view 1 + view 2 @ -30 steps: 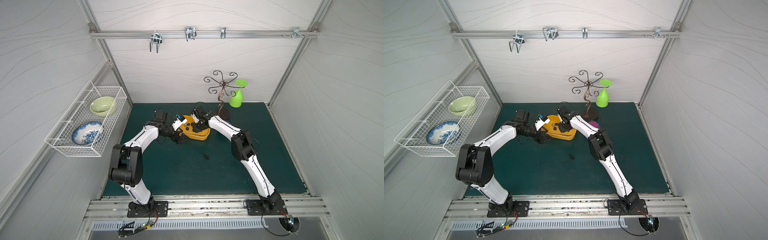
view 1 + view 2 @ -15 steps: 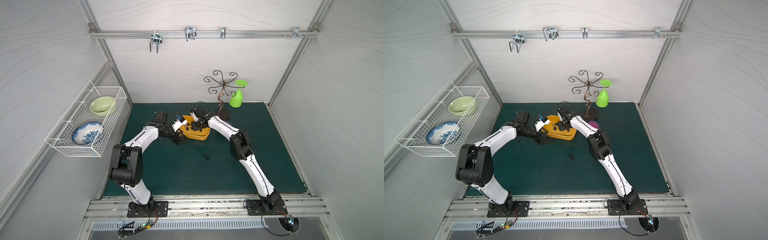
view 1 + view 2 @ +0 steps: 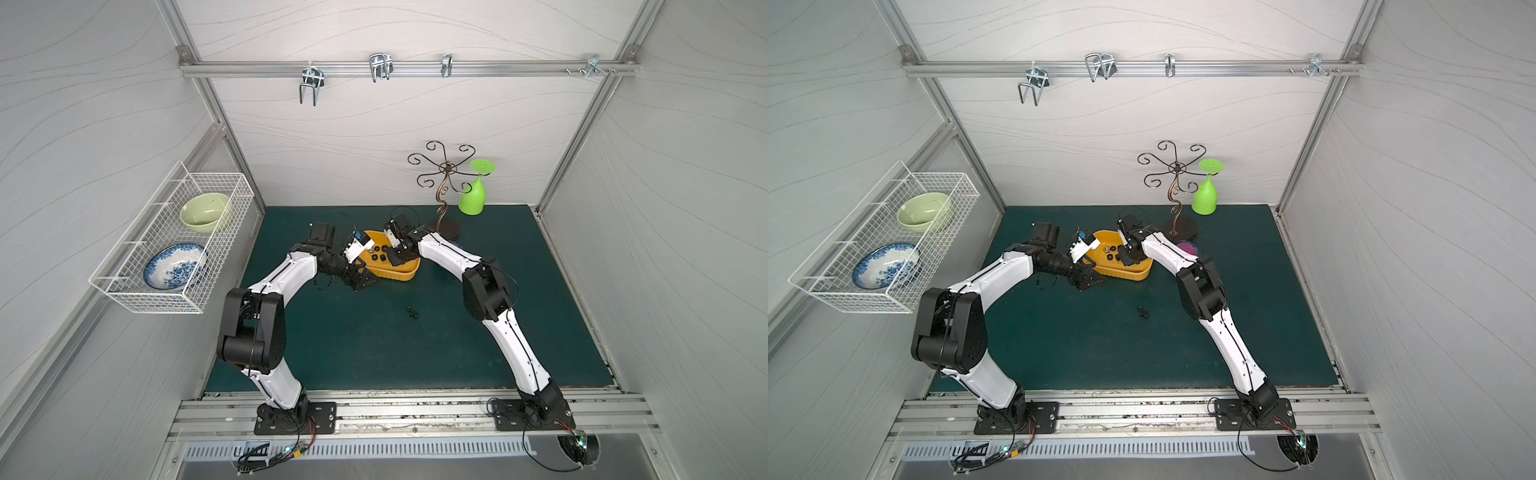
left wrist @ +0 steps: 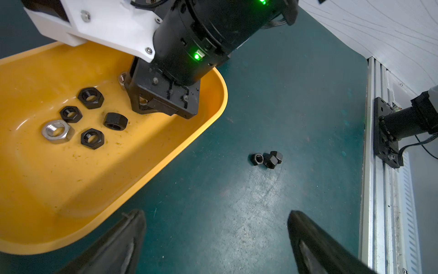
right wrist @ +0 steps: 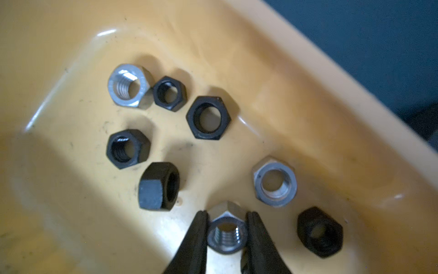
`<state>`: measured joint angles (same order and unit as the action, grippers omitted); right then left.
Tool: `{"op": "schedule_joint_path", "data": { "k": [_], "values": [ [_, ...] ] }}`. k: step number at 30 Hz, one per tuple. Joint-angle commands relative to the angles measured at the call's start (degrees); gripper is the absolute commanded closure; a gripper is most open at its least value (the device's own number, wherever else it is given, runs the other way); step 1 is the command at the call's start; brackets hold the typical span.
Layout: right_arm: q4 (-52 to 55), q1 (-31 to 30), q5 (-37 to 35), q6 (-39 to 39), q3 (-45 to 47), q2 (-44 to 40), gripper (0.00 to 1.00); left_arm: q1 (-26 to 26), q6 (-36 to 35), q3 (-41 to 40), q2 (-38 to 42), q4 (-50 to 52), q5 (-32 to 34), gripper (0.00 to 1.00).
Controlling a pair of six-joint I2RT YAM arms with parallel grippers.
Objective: Put the nuts on the desktop into the storage box
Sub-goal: Place the nut in the storage box, then pick up the nut from the center of the board.
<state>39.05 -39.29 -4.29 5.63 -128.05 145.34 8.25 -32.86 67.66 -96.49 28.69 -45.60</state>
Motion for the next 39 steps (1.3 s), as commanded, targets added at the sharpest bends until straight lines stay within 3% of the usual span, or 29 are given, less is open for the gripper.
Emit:
{"op": "schedule_joint_path", "data": {
  "k": [1, 7, 19, 20, 22, 32, 39],
  "values": [
    [3.93, 0.14, -1.15, -1.16, 1.38, -0.55, 0.73, -0.14, -0.71, 0.97, 1.29, 0.51, -1.82, 0.02],
    [6.57, 0.18, -0.35, -1.24, -2.63, 2.15, 0.66, -0.16, -1.19, 1.15, 2.28, 1.06, -2.19, 0.02],
    [4.38, 0.09, 1.58, -1.6, -2.75, -4.26, 0.41, -0.09, -5.35, 3.16, 3.68, 5.73, -2.11, 0.02],
    [4.46, 0.03, 2.2, -1.82, -2.78, -5.24, 0.34, -0.13, -5.42, 3.26, 3.88, 6.11, -2.11, 0.02],
    [4.24, -0.24, 2.49, -2.02, -2.06, -7.4, 0.01, -0.17, -5.92, 3.39, 4.38, 6.75, -2.01, 0.02],
    [1.07, -2.96, -0.84, -2.01, 5.66, -19.11, 0.01, -2.28, -9.02, 3.71, 8.77, 12.18, -4.01, 0.02],
    [0.13, -5.12, -5.28, -1.81, 11.51, -26.46, 0.01, -3.82, -14.15, 5.76, 12.73, 21.62, -7.3, 0.02]
  ]
}}
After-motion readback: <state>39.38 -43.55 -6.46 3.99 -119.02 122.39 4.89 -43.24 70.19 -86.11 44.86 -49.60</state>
